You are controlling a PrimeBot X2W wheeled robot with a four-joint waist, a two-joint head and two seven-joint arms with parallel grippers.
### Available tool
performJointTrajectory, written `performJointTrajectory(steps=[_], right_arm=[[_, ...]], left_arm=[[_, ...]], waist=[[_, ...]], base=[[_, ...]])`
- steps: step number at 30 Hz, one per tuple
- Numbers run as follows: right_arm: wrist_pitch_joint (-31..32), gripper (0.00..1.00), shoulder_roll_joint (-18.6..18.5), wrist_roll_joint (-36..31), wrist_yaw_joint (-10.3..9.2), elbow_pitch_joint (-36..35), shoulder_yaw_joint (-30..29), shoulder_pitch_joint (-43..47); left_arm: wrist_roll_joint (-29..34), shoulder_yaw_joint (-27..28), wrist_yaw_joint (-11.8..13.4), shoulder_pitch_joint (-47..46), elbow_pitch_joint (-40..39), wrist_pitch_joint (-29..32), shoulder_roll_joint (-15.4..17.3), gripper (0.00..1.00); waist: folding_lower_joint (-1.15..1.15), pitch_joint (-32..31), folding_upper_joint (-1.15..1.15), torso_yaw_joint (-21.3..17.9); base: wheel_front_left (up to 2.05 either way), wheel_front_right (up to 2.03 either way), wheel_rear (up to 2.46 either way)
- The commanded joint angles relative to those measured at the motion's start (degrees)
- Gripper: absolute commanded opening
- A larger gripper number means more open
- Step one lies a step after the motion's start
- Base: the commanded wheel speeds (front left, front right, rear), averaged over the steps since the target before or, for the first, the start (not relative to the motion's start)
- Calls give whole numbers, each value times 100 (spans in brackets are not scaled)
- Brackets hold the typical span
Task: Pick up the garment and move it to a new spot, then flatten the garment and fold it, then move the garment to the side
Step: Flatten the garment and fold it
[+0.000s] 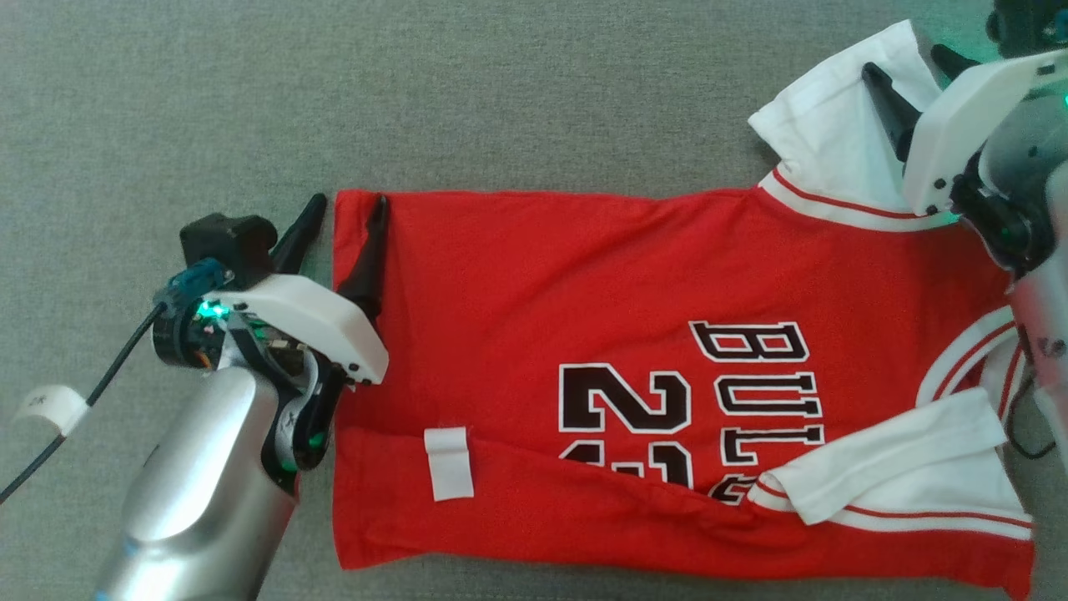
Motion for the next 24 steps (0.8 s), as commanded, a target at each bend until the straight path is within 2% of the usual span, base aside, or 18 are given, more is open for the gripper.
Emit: performJointTrajectory(steps=[1, 9, 13, 14, 15, 16, 17, 24], right_arm=[[-30, 100, 79, 55, 40, -1, 168, -21], [-201, 100, 65, 260, 40, 297, 491, -203], [-197, 100, 62, 373, 40, 393, 622, -260], [-171, 100, 58, 414, 40, 409, 671, -265], [-140, 100, 49, 464, 40, 421, 723, -264], [-113, 38, 47, 536, 40, 434, 752, -263], [-89, 0, 49, 620, 40, 446, 770, -261], [-80, 0, -20, 927, 40, 432, 784, -336]], left_arm=[[-52, 96, -52, -10, -2, 129, 107, 100], [-183, 25, -117, 2, 13, 347, 118, 100], [-271, -110, -190, 57, 21, 652, 138, 100], [-291, -164, -241, 73, 7, 738, 156, 89], [-308, -190, -275, 85, -16, 773, 167, 46], [-317, -196, -283, 95, -34, 781, 171, 24], [-311, -228, -313, 101, -46, 800, 188, 0], [-335, -229, -384, 94, -148, 767, 256, 0]], waist=[[0, -16, 0, -18], [0, -40, 0, -76], [0, -24, 0, -96], [0, -20, 0, -97], [0, -17, 0, -98], [0, -15, 0, -97], [0, -17, 0, -97], [0, -25, 0, -96]], base=[[0, 0, 0], [0, 0, 0], [0, 0, 0], [0, 0, 0], [0, 0, 0], [0, 0, 0], [0, 0, 0], [0, 0, 0]])
